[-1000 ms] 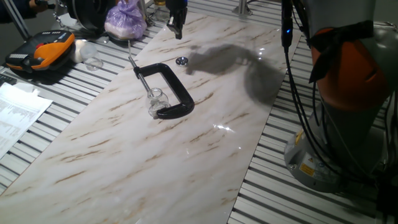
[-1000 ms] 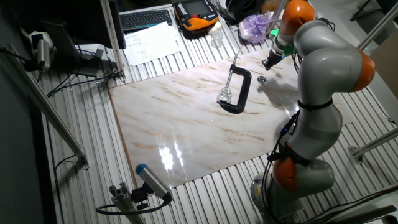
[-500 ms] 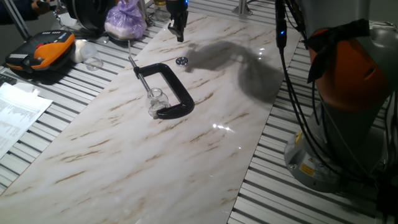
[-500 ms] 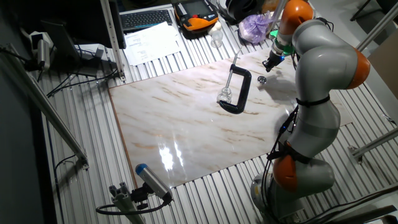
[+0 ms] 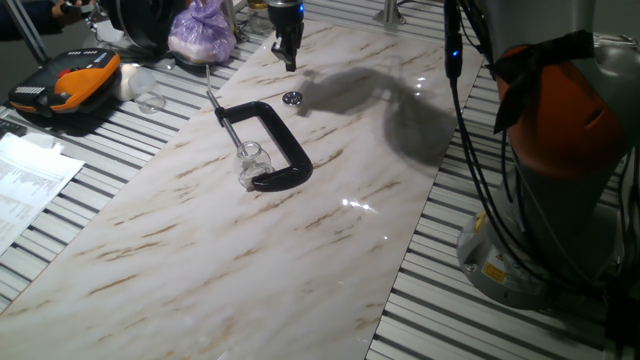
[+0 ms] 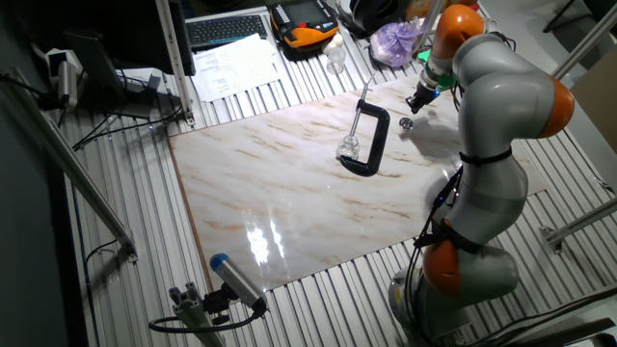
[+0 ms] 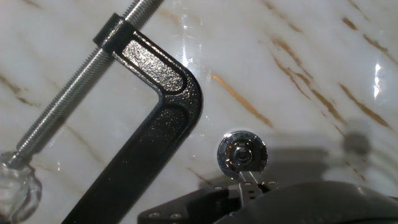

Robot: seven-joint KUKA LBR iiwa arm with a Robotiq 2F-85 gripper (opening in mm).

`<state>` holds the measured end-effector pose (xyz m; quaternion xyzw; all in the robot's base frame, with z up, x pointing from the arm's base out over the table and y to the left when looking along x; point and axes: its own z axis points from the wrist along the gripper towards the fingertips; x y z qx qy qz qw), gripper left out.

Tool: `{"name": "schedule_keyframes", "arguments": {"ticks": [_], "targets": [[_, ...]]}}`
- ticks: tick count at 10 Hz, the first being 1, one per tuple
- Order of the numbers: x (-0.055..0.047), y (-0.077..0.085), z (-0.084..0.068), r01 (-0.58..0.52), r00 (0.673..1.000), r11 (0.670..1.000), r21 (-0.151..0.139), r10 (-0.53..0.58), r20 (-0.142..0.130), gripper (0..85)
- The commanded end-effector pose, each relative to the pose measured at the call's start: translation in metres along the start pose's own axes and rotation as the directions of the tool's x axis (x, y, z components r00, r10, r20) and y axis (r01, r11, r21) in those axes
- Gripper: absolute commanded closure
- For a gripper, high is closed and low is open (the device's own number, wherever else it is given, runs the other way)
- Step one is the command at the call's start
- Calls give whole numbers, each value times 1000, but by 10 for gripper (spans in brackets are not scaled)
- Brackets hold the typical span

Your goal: Screw the lid onto the jar

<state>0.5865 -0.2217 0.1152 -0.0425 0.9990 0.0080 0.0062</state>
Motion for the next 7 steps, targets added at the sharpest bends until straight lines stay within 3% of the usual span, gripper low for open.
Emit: {"name": "schedule_keyframes", "arguments": {"ticks": [1, 7], "targets": [[1, 0, 2, 0, 1000, 1000, -1, 0, 1, 850], [1, 0, 8, -6, 1000, 1000, -7, 6, 5, 850]]}}
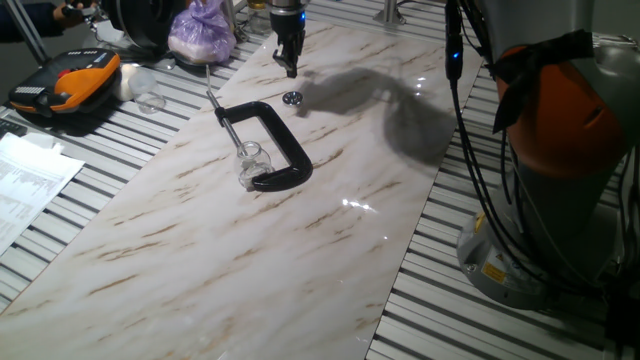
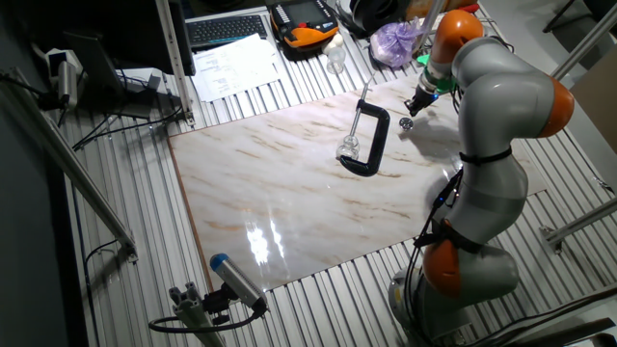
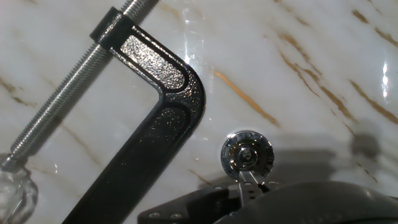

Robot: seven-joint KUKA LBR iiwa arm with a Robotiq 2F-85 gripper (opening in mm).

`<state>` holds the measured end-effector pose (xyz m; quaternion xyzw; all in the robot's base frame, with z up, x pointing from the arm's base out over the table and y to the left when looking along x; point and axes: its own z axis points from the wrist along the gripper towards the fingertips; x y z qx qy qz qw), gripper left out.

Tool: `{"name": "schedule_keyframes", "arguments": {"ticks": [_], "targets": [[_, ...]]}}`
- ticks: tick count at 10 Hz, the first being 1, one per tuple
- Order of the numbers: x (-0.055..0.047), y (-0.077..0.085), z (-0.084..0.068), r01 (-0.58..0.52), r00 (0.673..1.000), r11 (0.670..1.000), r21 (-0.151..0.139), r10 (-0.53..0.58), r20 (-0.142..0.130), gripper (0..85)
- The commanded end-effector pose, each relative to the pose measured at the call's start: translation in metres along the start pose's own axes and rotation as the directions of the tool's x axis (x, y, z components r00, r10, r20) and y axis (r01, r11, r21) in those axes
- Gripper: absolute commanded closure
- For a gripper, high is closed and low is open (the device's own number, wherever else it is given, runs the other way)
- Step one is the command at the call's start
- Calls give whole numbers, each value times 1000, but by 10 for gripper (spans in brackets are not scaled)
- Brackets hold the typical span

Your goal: Screw the lid onto the jar

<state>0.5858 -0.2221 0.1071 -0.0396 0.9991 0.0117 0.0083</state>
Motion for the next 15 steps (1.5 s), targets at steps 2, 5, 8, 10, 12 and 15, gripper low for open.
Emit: {"name": "schedule_keyframes", "arguments": {"ticks": [2, 5, 8, 10, 12, 15], "targets": [[0, 0, 1, 0, 1000, 1000, 1, 0, 0, 850], [0, 0, 2, 11, 1000, 1000, 1, -11, 3, 850], [-1, 0, 2, 7, 1000, 1000, 24, -8, 22, 850], [-1, 0, 2, 3, 1000, 1000, 9, -3, 13, 850], [-1, 0, 2, 15, 1000, 1000, 18, -15, -3, 850], [-1, 0, 2, -12, 1000, 997, 71, 13, -6, 850]]}}
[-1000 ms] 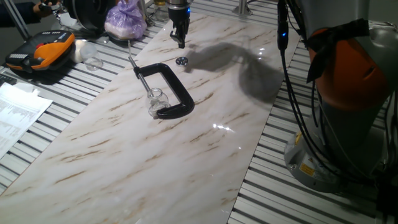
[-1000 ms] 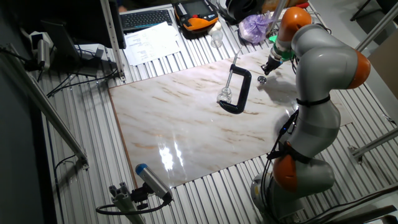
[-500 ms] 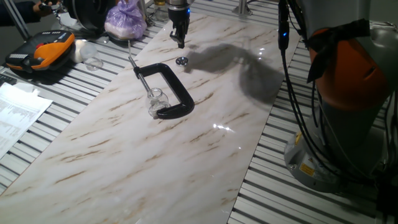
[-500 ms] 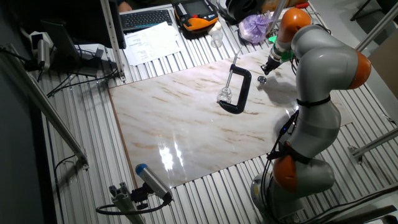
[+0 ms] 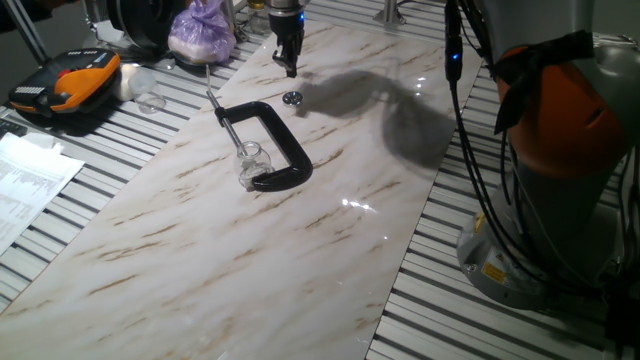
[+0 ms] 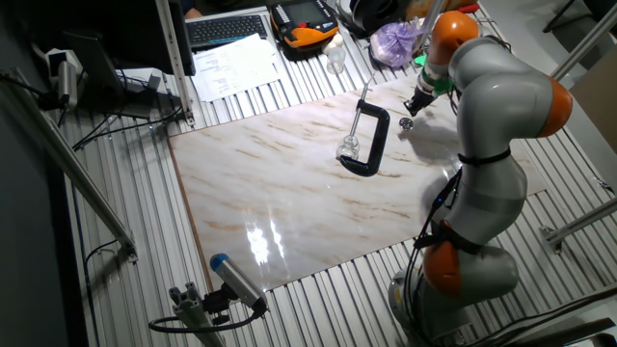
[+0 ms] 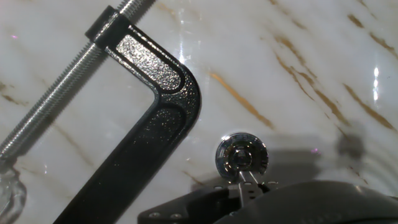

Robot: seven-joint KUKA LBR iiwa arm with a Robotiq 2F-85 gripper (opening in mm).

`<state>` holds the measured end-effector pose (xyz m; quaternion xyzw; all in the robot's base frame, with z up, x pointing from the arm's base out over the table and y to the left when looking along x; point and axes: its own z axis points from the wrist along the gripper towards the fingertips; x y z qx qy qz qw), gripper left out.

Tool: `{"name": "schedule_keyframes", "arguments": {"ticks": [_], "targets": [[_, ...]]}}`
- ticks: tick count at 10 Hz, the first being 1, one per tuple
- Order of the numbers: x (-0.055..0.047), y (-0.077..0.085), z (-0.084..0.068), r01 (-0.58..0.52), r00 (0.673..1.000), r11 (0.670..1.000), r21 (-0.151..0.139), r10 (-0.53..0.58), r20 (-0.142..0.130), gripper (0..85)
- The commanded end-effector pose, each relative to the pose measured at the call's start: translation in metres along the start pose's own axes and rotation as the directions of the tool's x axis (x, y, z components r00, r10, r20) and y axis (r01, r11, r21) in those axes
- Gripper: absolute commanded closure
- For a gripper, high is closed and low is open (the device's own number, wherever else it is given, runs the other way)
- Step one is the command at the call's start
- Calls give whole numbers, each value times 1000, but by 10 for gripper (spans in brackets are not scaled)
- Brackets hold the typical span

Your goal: Screw the lid onto the jar

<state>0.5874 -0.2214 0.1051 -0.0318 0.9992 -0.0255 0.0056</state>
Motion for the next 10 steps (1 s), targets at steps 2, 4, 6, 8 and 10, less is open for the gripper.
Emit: {"name": "schedule_keyframes", "arguments": {"ticks": [2, 4, 6, 8, 10], "targets": [[0, 0, 0, -58, 998, 995, 84, 58, -6, 850], [0, 0, 0, -58, 998, 997, 44, 60, -37, 850], [0, 0, 0, -73, 997, 996, 55, 74, -9, 850], [1, -1, 1, -100, 995, 993, 57, 100, 2, 850], [-2, -6, 3, -104, 994, 994, 25, 103, 27, 850]]}}
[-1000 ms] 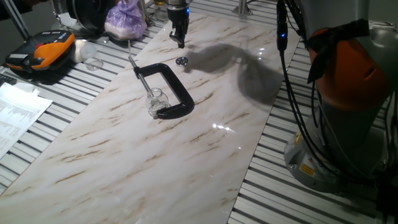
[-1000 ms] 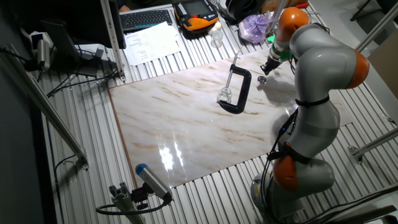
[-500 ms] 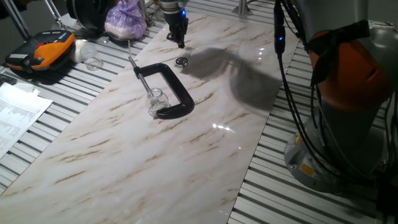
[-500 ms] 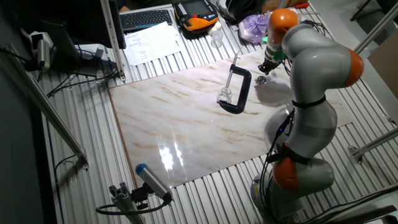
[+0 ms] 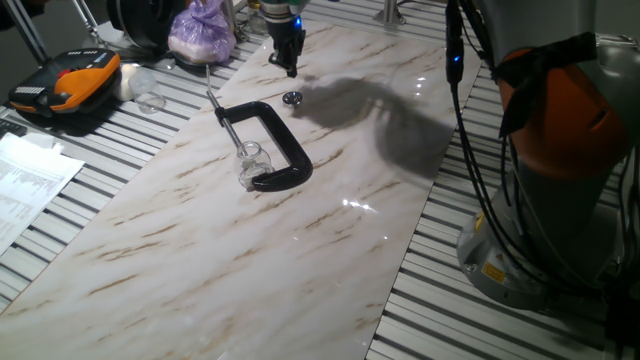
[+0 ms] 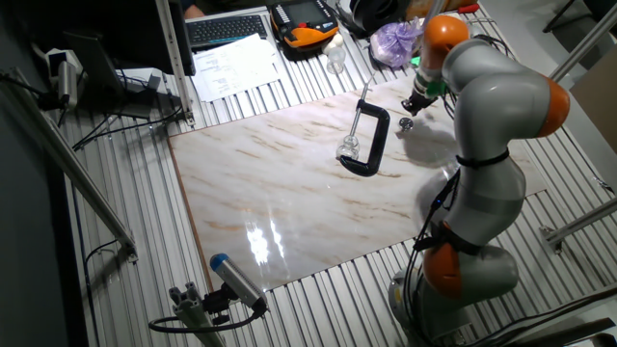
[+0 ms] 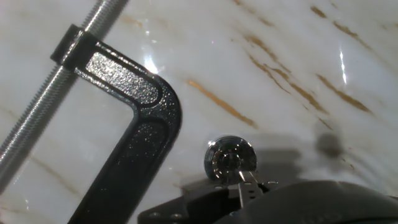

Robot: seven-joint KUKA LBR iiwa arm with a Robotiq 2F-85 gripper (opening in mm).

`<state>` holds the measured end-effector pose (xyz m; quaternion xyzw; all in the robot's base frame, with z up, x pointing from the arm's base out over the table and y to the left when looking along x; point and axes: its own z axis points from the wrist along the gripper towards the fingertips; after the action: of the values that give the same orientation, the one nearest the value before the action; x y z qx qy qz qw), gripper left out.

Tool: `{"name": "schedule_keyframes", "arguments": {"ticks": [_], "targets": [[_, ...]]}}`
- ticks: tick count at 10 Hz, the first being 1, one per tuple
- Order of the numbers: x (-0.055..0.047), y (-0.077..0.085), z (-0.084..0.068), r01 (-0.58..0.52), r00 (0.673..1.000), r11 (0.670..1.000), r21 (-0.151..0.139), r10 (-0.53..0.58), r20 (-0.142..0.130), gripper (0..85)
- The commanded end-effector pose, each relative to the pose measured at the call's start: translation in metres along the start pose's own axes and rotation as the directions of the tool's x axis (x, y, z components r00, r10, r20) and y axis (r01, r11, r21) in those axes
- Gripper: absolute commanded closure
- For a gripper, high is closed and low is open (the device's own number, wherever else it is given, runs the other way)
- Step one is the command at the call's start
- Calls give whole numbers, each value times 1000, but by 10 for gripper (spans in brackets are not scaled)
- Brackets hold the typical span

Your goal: Screw the lid onto the jar

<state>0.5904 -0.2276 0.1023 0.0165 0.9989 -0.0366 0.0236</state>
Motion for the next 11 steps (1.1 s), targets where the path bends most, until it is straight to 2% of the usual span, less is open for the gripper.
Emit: {"name": "schedule_keyframes", "arguments": {"ticks": [1, 2, 5, 8, 11], "targets": [[0, -1, 1, 23, 1000, 1000, -18, -23, 15, 850], [0, -1, 2, 49, 998, 998, -30, -48, 31, 850], [0, -2, 7, 98, 995, 994, -52, -97, 36, 850], [6, -5, 18, 115, 993, 992, -56, -113, 41, 850], [7, -5, 25, 125, 992, 989, -79, -123, 24, 850]]}}
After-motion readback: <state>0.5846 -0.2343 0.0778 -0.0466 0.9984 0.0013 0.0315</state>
